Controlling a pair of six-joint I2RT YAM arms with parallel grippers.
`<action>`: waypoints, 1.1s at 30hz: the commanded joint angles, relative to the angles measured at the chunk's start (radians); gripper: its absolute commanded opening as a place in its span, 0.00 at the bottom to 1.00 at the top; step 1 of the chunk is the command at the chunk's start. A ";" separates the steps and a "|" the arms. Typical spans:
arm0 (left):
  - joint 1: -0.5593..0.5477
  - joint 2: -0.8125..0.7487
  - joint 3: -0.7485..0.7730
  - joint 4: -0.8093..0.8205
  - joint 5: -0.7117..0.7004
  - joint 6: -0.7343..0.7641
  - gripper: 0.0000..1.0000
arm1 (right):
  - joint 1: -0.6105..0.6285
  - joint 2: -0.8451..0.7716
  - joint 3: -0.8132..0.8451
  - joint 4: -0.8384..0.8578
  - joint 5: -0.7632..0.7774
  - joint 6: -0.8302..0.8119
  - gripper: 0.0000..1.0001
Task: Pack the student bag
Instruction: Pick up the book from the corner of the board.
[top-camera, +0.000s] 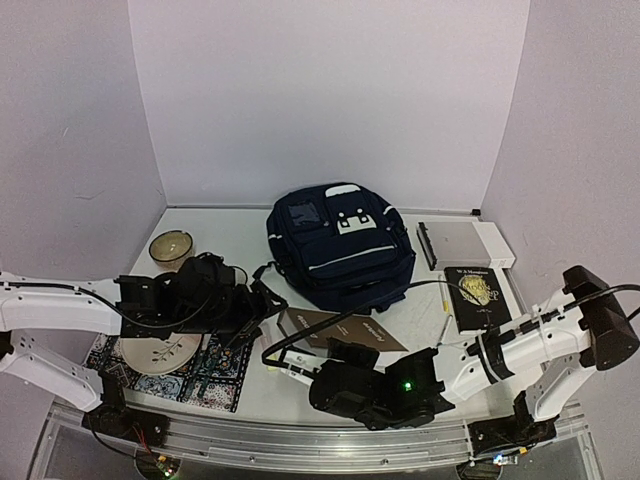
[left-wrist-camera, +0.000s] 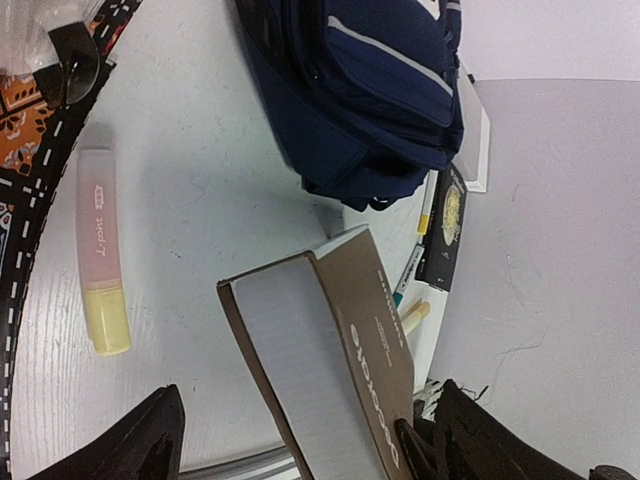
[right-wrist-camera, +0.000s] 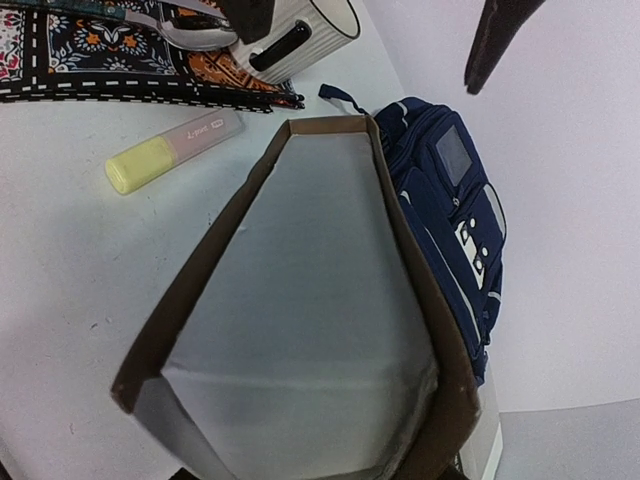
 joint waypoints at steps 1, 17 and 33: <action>0.002 0.043 0.015 0.090 0.046 -0.044 0.88 | 0.011 -0.038 0.031 0.001 -0.010 -0.007 0.27; 0.006 0.169 -0.015 0.338 0.161 -0.108 0.52 | 0.020 -0.038 0.075 0.011 0.013 -0.058 0.27; 0.063 -0.012 -0.006 0.362 0.029 0.006 0.09 | 0.023 -0.141 0.141 -0.041 -0.101 -0.116 0.83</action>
